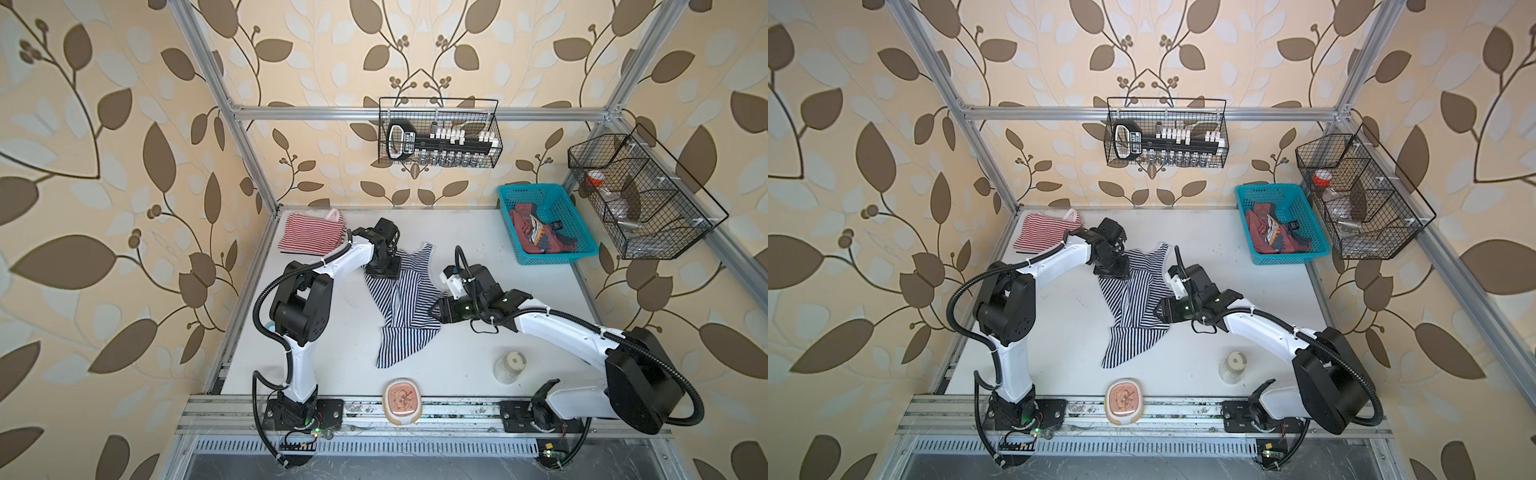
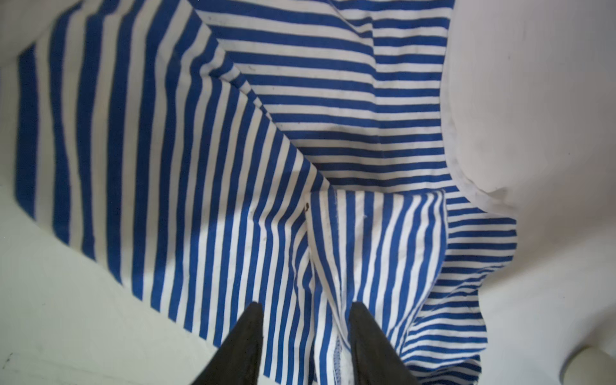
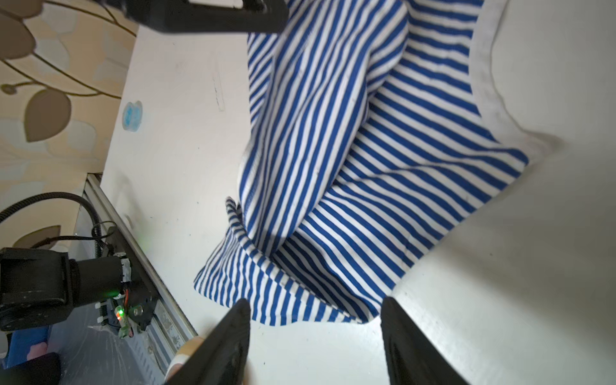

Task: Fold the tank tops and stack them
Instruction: 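Grasp the far strap with the left gripper while the right grasps the hem, then pull the tank top flat with both grippers, spreading it across the table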

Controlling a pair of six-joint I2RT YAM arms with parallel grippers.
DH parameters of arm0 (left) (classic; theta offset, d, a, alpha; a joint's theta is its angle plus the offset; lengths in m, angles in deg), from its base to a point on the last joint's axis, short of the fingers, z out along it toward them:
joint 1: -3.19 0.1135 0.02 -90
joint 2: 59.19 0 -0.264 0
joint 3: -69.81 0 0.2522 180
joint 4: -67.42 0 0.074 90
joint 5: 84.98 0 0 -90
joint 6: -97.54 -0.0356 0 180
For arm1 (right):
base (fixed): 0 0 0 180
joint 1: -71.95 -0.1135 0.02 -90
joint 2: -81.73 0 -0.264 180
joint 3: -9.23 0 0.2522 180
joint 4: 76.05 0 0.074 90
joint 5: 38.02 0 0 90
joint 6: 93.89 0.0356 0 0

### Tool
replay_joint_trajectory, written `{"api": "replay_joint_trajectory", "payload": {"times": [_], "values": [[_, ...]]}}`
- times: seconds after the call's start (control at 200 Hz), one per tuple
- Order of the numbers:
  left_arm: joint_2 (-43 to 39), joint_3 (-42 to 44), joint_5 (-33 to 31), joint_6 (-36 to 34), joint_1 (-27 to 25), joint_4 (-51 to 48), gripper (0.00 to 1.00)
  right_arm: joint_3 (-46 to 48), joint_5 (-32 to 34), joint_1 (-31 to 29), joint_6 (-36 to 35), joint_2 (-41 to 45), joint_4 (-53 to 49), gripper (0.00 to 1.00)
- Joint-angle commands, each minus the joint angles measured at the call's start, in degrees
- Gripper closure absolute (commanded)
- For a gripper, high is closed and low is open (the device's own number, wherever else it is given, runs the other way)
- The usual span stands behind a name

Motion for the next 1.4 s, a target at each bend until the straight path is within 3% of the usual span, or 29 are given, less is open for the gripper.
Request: {"api": "replay_joint_trajectory", "payload": {"times": [0.0, 0.26, 0.32, 0.43, 0.59, 0.65, 0.745, 0.865, 1.065, 1.16, 1.394], "values": [[1.6, -3.8, 0.1, -1.1, -0.8, -1.2, 0.52, 2.7, -0.4, 0.5, 2.5, -0.5, 1.4, 0.37], [6.9, -5.7, 1.3, -0.4, -1.1, 0.2, 0.51, 5.4, -2.6, 1.8, 4.6, -3.7, 6.7, 0.34], [7.9, -6.0, 0.6, -0.4, -1.1, 0.0, 0.56, 5.6, -3.3, 1.7, 5.0, -4.9, 7.9, 0.23], [8.1, -5.6, 0.4, 0.2, -1.1, 1.4, 0.69, 5.8, -5.0, 1.8, 6.1, -7.6, 11.2, 0.25], [6.7, -6.0, 0.0, 0.6, -1.1, 1.8, 1.0, 4.6, -6.4, 1.9, 7.3, -13.5, 13.5, 0.47], [5.8, -6.1, -0.3, 0.4, -1.1, 1.5, 1.0, 4.3, -7.0, 1.9, 7.6, -15.4, 14.2, 0.58], [3.2, -5.8, -1.1, 0.6, -1.1, 0.6, 1.0, 3.3, -7.0, 2.0, 7.6, -17.8, 14.3, 1.0], [-2.5, -4.6, -4.8, 1.1, -1.0, -0.7, 1.0, 1.7, -5.0, 4.4, 6.2, -17.1, 11.8, 1.0], [-11.4, -2.4, -10.3, 1.9, -1.0, -3.7, 1.0, -7.0, -0.2, 13.6, -1.4, -16.5, 2.2, 1.0], [-14.0, -0.5, -11.7, 2.4, -1.0, -4.7, 1.0, -14.7, 0.8, 18.6, -4.7, -20.5, -1.9, 1.0], [-17.9, 7.8, -12.4, 5.0, -1.0, -5.8, 1.0, -34.7, 2.9, 24.1, -9.5, -33.6, -11.5, 1.0]]}}
